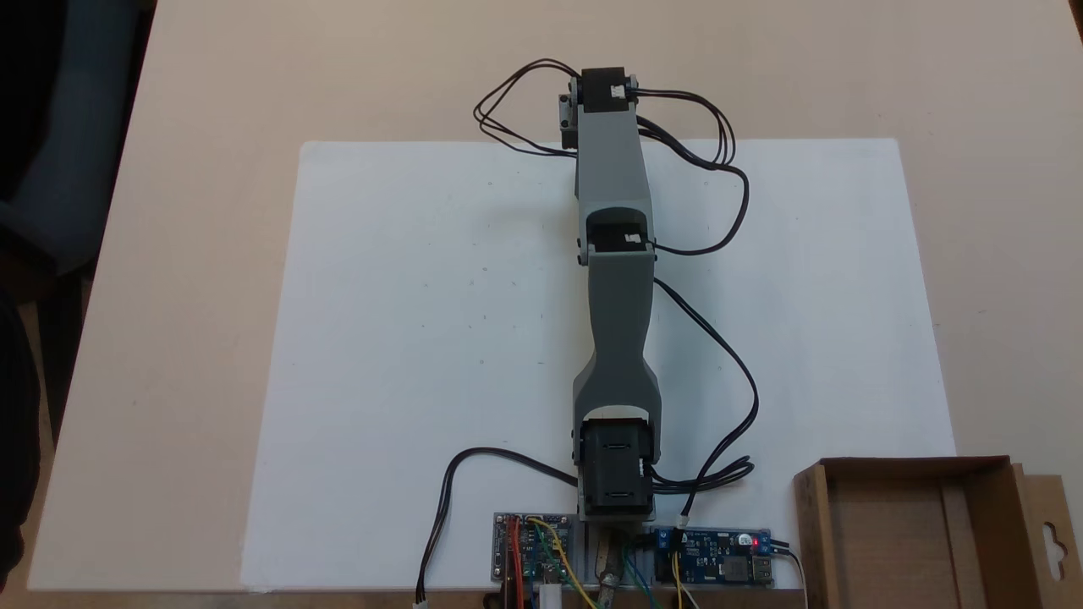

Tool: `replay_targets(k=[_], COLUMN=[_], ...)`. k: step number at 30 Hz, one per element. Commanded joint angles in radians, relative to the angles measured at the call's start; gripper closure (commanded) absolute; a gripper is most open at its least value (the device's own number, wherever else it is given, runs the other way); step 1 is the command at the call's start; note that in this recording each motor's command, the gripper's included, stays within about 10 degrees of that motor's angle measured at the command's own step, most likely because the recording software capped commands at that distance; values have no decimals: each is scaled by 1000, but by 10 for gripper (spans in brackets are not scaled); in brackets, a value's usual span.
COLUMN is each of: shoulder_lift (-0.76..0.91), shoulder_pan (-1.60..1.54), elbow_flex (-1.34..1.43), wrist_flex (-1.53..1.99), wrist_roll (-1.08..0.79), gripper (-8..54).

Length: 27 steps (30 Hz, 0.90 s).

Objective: Grasp a green dice and put it in the bin.

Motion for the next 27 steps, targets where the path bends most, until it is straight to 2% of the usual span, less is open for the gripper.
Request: replay_targets(k=[1, 12, 16, 19, 22, 27], shoulder_lift=[23, 8, 3, 3, 2, 2], shoulder_pan=[-15, -15, -17, -15, -15, -12], elbow_flex=[-46, -46, -46, -46, -44, -46], wrist_flex=[-28, -32, -31, -29, -28, -29], wrist_roll=[-38, -38, -37, -37, -35, -35], gripper=[39, 44, 73, 121, 126, 206])
